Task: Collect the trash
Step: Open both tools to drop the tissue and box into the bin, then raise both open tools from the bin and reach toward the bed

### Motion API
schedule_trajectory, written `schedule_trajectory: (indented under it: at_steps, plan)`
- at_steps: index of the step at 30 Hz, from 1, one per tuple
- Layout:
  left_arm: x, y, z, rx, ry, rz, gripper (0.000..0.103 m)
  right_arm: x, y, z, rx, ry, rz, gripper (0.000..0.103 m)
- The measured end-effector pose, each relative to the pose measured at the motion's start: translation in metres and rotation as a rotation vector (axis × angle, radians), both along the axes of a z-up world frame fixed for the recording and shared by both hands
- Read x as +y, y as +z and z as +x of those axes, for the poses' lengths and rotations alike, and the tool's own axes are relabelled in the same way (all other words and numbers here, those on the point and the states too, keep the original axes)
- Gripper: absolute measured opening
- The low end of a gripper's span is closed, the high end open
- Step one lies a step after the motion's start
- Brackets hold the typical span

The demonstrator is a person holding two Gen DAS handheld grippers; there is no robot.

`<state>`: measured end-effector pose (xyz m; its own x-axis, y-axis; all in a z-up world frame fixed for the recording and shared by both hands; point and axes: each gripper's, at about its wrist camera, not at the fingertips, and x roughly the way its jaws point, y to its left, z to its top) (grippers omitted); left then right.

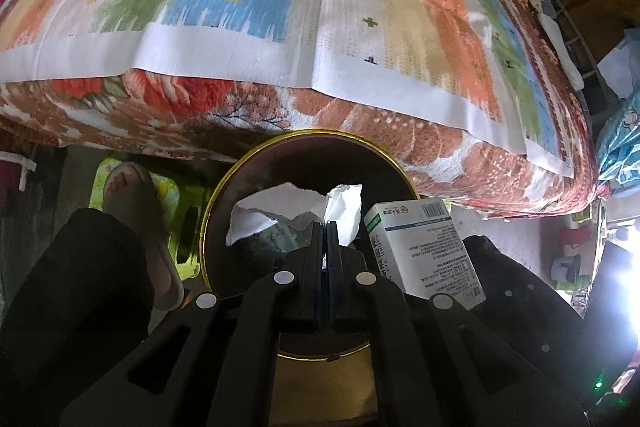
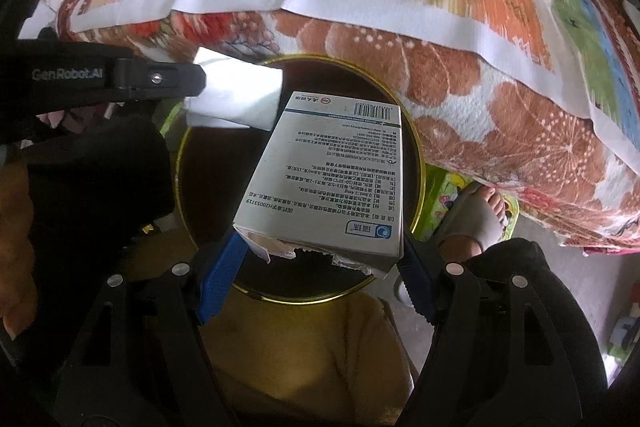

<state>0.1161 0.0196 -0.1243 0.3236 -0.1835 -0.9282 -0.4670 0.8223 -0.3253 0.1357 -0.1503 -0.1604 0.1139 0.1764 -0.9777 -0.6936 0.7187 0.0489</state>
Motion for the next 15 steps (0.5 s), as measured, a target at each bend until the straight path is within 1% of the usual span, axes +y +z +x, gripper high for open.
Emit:
schedule_trajectory:
  at_steps: [6,7,9,10,11,12,15]
  plan:
    - [0.0032,0.0017,0.0007,-0.010,0.023,-0.009,0.001,0.0014,-0.0085,0.0024,0.011,-0.007,-0.019,0.069]
    - [0.0049,0.0019,0.0006,-0.016,0.030,-0.020,0.003,0.0011,-0.0093,0.0028,0.015,-0.007,-0.018,0.070]
    - [0.0071,0.0017,0.0005,-0.024,0.039,-0.048,0.012,0.0016,-0.0108,0.0031,0.033,-0.004,-0.009,0.070]
    - [0.0075,0.0022,0.0007,-0.029,0.044,-0.056,0.022,0.0017,-0.0105,0.0029,0.033,-0.004,-0.007,0.074]
    - [0.0084,0.0038,0.0002,-0.036,0.050,-0.055,0.027,0.0016,-0.0094,0.0029,0.025,-0.005,-0.007,0.076]
    - [0.0089,0.0046,0.0000,-0.040,0.053,-0.053,0.027,0.0011,-0.0084,0.0030,0.020,-0.006,-0.005,0.078]
    - [0.0103,0.0074,-0.0001,-0.050,0.062,-0.062,0.027,0.0000,-0.0065,0.0035,0.015,-0.012,0.002,0.078]
